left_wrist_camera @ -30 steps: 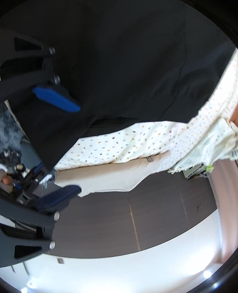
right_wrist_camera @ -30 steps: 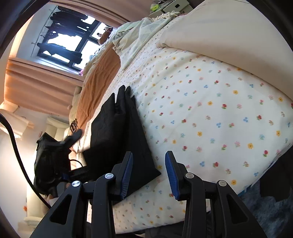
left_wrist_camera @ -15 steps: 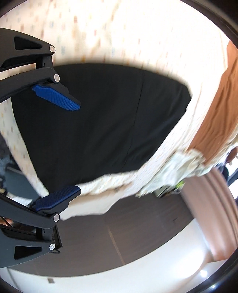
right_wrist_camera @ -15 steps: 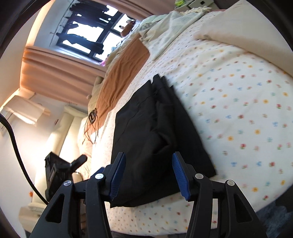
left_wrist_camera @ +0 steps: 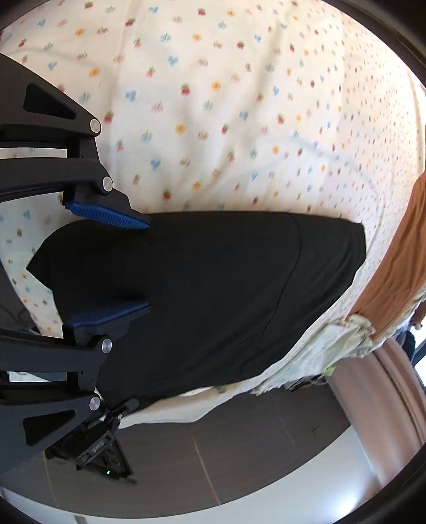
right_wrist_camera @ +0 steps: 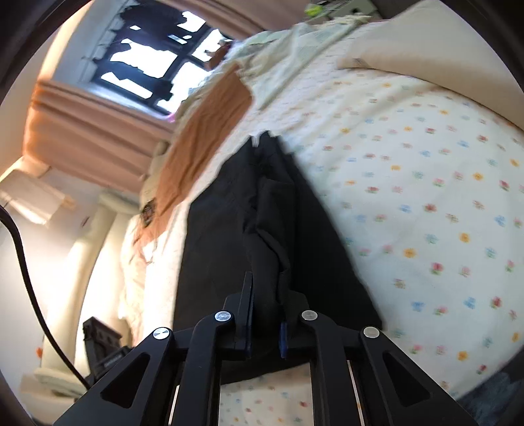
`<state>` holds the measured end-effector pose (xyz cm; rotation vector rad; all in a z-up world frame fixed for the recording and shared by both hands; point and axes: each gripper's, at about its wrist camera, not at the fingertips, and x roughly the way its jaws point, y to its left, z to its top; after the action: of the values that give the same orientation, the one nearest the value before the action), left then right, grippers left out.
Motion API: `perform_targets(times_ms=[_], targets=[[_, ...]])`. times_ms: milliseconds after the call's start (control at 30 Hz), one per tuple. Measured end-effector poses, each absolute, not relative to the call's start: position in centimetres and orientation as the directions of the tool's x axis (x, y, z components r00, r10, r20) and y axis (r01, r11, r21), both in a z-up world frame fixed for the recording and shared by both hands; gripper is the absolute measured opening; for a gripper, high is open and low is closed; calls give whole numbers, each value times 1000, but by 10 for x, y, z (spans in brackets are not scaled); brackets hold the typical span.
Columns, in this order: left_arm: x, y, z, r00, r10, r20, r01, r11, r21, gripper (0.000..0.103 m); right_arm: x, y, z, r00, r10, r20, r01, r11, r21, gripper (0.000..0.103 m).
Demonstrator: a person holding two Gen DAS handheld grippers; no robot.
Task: Fold large clothes
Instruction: 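Close both grippers on the end of the folded black jacket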
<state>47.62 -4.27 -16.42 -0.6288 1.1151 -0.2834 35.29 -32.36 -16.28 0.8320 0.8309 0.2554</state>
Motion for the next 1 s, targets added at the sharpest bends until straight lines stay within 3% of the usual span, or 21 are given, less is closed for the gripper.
perform_targets(times_ms=[233,367,433,1000], targets=[[479,-52,-169,417,-482,-770,-81,825,-560,46,349,-334,-183,618,511,-597,153,667,729,15],[471,-48,-174,421,-487,-765,-107,811,-575,46,348,-339,-172,623,465,-629,149,719,679,53],[466,-46,-174,421,-488,-764,-110,809,-577,46,350,-339,-174,610,464,-642,151,728,669,57],[450,-60,-173,416,-452,-789,-82,846,-527,48,341,-348,-202,552,540,-635,220,641,736,58]])
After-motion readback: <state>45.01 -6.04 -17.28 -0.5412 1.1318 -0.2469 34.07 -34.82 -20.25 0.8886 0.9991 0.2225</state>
